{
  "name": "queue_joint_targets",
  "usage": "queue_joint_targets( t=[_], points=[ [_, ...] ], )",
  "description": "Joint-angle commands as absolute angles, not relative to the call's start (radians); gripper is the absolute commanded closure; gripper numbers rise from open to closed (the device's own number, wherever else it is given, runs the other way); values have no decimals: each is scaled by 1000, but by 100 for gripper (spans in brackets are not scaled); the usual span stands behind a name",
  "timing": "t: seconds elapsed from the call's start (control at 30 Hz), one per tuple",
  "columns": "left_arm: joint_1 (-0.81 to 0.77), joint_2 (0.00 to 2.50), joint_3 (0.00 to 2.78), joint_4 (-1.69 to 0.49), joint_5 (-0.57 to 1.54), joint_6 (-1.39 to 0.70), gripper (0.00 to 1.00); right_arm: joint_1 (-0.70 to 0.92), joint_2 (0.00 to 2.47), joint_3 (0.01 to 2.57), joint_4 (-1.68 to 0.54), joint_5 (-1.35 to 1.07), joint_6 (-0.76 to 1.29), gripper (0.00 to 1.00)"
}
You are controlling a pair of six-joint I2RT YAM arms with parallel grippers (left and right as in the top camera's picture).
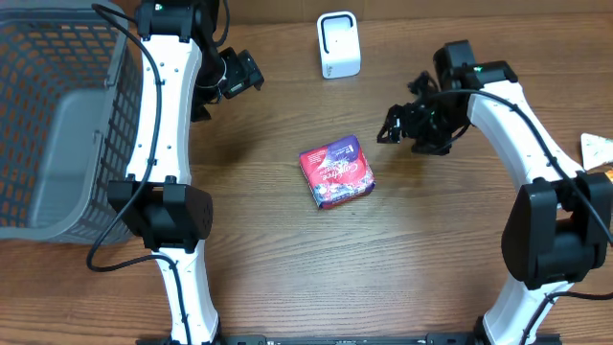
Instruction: Scan the item barcode
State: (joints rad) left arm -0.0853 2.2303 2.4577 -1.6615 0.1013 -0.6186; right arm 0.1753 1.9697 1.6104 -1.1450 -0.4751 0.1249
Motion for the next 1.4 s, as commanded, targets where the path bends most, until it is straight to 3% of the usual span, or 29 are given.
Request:
queue_joint_targets(
  t=[0.0, 0.17, 0.27, 0.7, 0.87, 1.0, 1.07, 1.37],
  points=[
    [-88, 2238, 2458, -1664, 101, -606, 0, 230, 1948, 1580, -1099, -514, 29, 16],
    [-88, 2238, 2458, -1664, 101, -606, 0, 289, 1949, 1468, -941, -518, 68, 17],
    [-88, 2238, 2458, -1664, 101, -606, 0, 295, 1953, 1400, -855, -518, 128, 24],
    [-88, 2238, 2458, -1664, 101, -606, 0, 318, 1958, 1232, -606, -602, 241, 26],
    [-88, 2238, 2458, -1664, 101, -606, 0, 328, 1958, 1229, -599, -604, 268, 51],
    [-88, 2238, 2458, -1664, 101, -606, 0, 316, 1958, 1249, -597, -621, 362, 92],
    [-88, 2238, 2458, -1664, 101, -606, 0, 299, 1958, 1272, -598, -691, 371, 96],
    [-88, 2238, 2458, -1664, 101, -606, 0, 107, 1958, 1339, -527, -1313, 408, 96]
  ],
)
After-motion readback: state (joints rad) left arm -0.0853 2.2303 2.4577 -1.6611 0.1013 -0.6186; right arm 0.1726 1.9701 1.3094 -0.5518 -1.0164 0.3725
